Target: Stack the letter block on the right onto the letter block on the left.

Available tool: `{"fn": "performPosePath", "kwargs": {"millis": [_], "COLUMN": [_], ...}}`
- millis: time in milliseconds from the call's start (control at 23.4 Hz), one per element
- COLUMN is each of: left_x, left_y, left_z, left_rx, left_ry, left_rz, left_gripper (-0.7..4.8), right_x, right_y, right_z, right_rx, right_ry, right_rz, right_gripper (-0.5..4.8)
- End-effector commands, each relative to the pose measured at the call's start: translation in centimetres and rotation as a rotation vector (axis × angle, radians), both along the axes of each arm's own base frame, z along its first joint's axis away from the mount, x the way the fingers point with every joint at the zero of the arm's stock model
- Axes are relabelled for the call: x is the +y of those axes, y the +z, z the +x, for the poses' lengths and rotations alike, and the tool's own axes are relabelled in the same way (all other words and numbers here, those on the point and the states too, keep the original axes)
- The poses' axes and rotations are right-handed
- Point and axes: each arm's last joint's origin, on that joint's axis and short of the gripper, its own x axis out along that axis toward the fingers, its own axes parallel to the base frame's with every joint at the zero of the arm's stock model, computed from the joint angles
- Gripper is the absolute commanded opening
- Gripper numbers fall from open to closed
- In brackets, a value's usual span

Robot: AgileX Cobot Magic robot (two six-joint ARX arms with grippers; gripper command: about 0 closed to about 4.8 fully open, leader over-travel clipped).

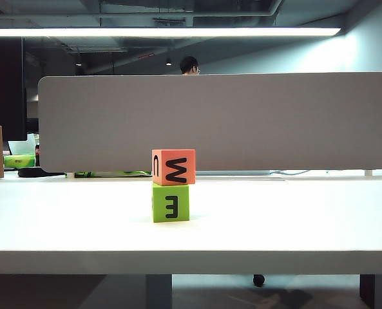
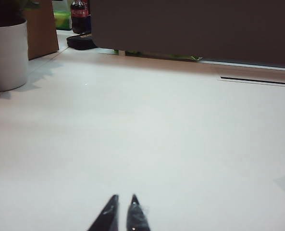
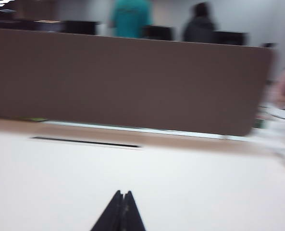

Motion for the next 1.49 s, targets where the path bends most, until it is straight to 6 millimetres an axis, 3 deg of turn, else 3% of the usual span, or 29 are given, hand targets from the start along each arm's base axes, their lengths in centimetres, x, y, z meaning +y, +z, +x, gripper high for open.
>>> {"fn": "performPosePath", "kwargs": {"millis": [43, 299, 640, 725, 1067, 1493], "left_x": [0.0, 0.0, 0.0, 0.0, 0.0, 0.0], "left_y": [0.3, 0.3, 0.3, 0.3, 0.3, 0.3], "left_z": [0.0, 0.0, 0.0, 0.0, 0.0, 0.0], "left_rx": [-0.017, -0.017, -0.017, -0.018, -0.018, -0.017], "left_ry": [-0.001, -0.001, -0.001, -0.001, -0.002, -0.002], "left_rz": [0.002, 0.002, 0.002, 0.002, 0.002, 0.002], "left_gripper": [0.26, 0.26, 0.26, 0.26, 0.26, 0.26], "right_x": [-0.3, -0.3, 0.3, 0.3, 0.2, 0.2], "right_y": [-0.9, -2.0, -7.3, -8.5, -9.8, -9.8], "right_z": [-0.4, 0.2, 1.7, 1.8, 1.6, 1.7], "right_rx": [-0.034, -0.008, 0.111, 0.213, 0.356, 0.353], "right_ry": [-0.025, -0.039, 0.030, 0.025, -0.023, -0.019], "right_rz": [-0.001, 0.004, 0.129, 0.143, 0.116, 0.116], "right_gripper": [0.08, 0.08, 0.08, 0.08, 0.08, 0.08]}}
